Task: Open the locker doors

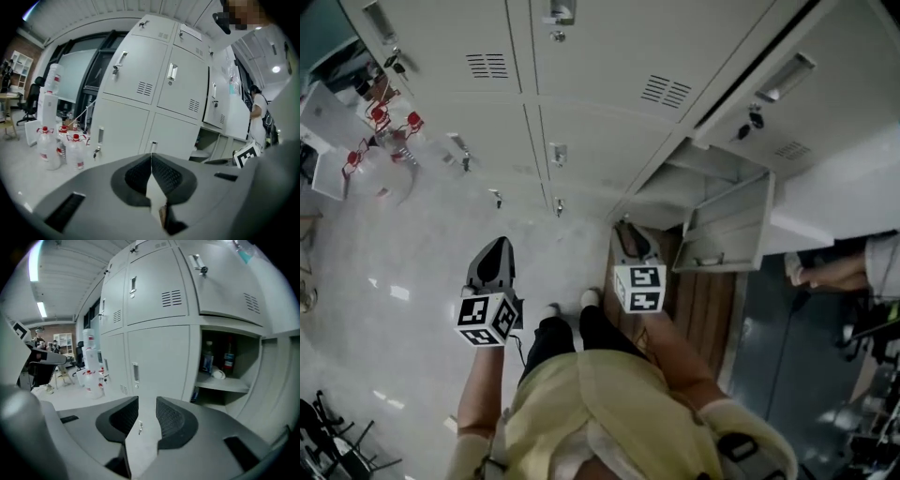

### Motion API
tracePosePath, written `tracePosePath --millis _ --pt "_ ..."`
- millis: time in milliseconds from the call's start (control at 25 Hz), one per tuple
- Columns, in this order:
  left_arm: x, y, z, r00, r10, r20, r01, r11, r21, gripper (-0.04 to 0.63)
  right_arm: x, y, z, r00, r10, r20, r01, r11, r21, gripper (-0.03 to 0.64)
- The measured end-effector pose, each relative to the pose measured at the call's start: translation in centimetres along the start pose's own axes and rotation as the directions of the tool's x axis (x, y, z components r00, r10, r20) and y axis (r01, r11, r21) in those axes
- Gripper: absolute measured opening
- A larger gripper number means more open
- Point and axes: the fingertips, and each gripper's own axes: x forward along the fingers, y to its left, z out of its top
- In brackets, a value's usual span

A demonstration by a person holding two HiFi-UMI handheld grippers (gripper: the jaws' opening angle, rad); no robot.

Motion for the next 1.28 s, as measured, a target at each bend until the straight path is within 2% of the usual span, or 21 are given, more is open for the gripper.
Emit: tracePosePath --millis 240,560,760,960,1280 --pt "-4.9 5.6 0.0 0.988 0.146 0.045 -0.143 0.988 -0.062 0.005 3.6 6.3 1.8 0.992 0.126 0.007 -0.124 0.985 -0.123 0.115" --pt "-12.3 14.3 -0.5 0.962 0.266 0.063 -0.258 0.959 -0.118 0.005 5.4 17.7 5.0 0.971 0.237 0.011 -0.232 0.958 -0.166 0.115" --pt "-15.3 18.3 -0.9 0.959 0.279 0.057 -0.270 0.954 -0.128 0.005 6.8 22.4 5.0 0.969 0.245 0.010 -0.239 0.951 -0.197 0.115" --pt "-18.1 21.7 -1.3 0.956 0.288 0.050 -0.279 0.952 -0.128 0.005 7.4 26.8 5.5 0.966 0.256 0.022 -0.249 0.952 -0.178 0.115" --pt "-19.8 25.0 -1.6 0.951 0.306 0.032 -0.298 0.942 -0.154 0.005 8.9 31.3 7.7 0.956 0.291 0.034 -0.278 0.938 -0.208 0.115"
